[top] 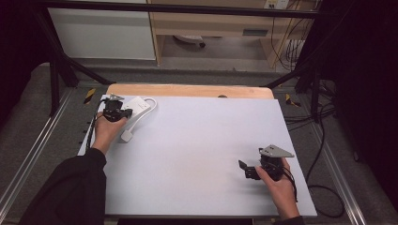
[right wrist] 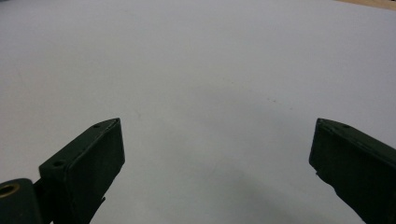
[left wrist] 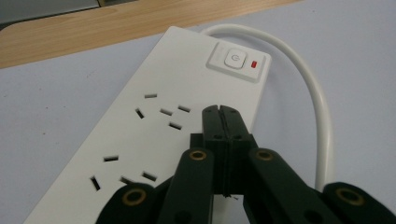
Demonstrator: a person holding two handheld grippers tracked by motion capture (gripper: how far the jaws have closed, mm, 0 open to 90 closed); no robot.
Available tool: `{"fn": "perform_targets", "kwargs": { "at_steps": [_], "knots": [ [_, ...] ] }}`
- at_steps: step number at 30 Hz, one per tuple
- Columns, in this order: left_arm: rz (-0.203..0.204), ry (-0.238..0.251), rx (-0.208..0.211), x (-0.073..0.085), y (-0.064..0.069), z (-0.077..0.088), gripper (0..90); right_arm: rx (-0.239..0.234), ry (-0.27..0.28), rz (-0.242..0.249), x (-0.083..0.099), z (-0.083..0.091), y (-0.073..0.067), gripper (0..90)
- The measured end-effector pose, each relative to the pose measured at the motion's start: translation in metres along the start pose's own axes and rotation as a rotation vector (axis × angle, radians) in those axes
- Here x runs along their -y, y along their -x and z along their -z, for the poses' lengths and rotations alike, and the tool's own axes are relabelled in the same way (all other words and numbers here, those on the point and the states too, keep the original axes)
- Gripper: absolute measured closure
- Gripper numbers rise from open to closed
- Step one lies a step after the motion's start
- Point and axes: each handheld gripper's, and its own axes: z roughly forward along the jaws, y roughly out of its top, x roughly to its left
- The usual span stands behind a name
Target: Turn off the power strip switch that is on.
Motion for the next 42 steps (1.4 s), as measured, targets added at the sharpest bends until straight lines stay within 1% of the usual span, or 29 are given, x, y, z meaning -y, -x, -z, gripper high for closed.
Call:
{"fn": "perform_targets", "kwargs": {
  "at_steps": [19,25,30,38,39,40,41,42],
  "knots": [
    [-0.004,-0.001,0.006,0.0002,-0.0008,0.0000,90.0,-0.003,-0.001,-0.001,-0.0003,-0.0002,-0.0006,3.8],
    [0.005,-0.001,0.007,0.0004,-0.0012,-0.0001,90.0,-0.003,0.002,-0.001,-0.0003,-0.0002,-0.0006,3.8],
    [0.004,-0.002,0.007,0.0003,-0.0012,-0.0001,90.0,-0.001,0.002,0.003,-0.0002,0.0000,-0.0004,3.8],
    [-0.007,-0.009,0.001,0.0015,-0.0008,-0.0007,90.0,-0.002,0.000,0.003,-0.0002,0.0000,-0.0005,3.8],
    [0.018,-0.006,0.017,0.0024,-0.0019,-0.0002,90.0,-0.001,0.001,0.004,-0.0002,0.0000,-0.0004,3.8],
    [0.018,-0.006,0.017,0.0024,-0.0019,-0.0002,90.0,-0.001,0.001,0.003,-0.0002,0.0000,-0.0004,3.7],
    [0.018,0.007,0.030,0.0040,-0.0016,-0.0005,90.0,-0.002,0.000,0.001,-0.0002,-0.0001,-0.0005,3.8],
    [0.018,0.007,0.030,0.0040,-0.0016,-0.0005,90.0,-0.003,-0.002,0.002,-0.0002,-0.0001,-0.0004,3.8]
  ]
}}
